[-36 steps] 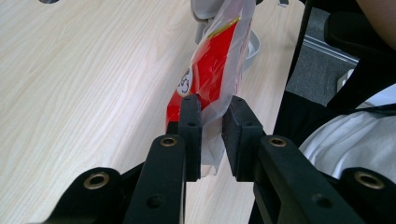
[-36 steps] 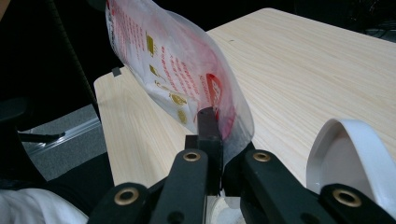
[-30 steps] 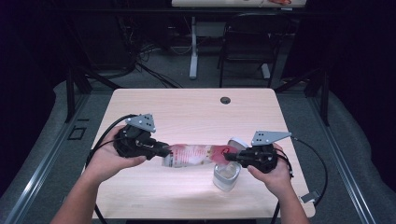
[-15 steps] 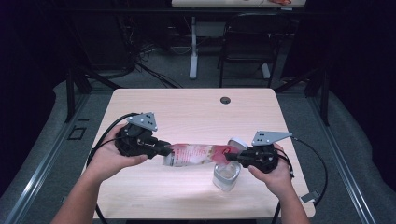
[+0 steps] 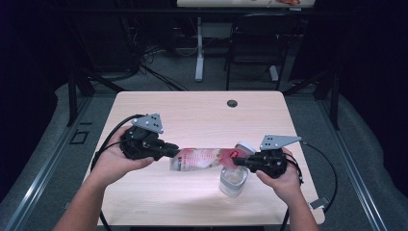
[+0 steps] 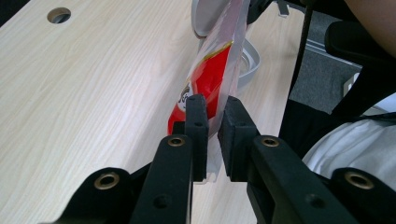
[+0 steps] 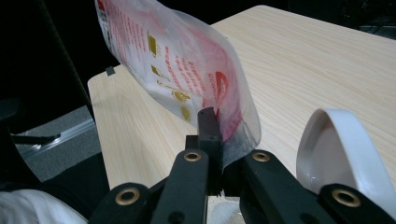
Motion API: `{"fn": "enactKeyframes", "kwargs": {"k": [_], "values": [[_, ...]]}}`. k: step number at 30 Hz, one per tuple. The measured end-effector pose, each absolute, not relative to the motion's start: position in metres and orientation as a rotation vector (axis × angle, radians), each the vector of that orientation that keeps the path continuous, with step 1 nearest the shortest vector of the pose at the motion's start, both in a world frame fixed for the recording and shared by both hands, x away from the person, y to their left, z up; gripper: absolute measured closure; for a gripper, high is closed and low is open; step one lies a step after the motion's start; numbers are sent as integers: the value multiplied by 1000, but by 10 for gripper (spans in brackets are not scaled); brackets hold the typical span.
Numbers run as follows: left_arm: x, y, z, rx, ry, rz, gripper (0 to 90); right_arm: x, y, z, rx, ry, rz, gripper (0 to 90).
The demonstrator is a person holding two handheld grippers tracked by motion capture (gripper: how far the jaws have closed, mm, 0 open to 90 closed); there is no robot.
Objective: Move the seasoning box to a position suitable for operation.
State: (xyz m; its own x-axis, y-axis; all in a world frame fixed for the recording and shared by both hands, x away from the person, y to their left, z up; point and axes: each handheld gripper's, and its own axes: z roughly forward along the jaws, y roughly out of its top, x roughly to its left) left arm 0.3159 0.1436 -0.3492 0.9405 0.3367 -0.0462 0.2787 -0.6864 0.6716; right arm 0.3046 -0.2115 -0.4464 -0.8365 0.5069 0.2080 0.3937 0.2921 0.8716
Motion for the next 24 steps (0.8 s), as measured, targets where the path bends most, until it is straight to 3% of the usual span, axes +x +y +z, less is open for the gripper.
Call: {"fn": "enactKeyframes", "kwargs": {"k": [24], "values": [[316,128,-325,2419,356,258,892,304,-212,-446,851,2432,1602,900]]}}
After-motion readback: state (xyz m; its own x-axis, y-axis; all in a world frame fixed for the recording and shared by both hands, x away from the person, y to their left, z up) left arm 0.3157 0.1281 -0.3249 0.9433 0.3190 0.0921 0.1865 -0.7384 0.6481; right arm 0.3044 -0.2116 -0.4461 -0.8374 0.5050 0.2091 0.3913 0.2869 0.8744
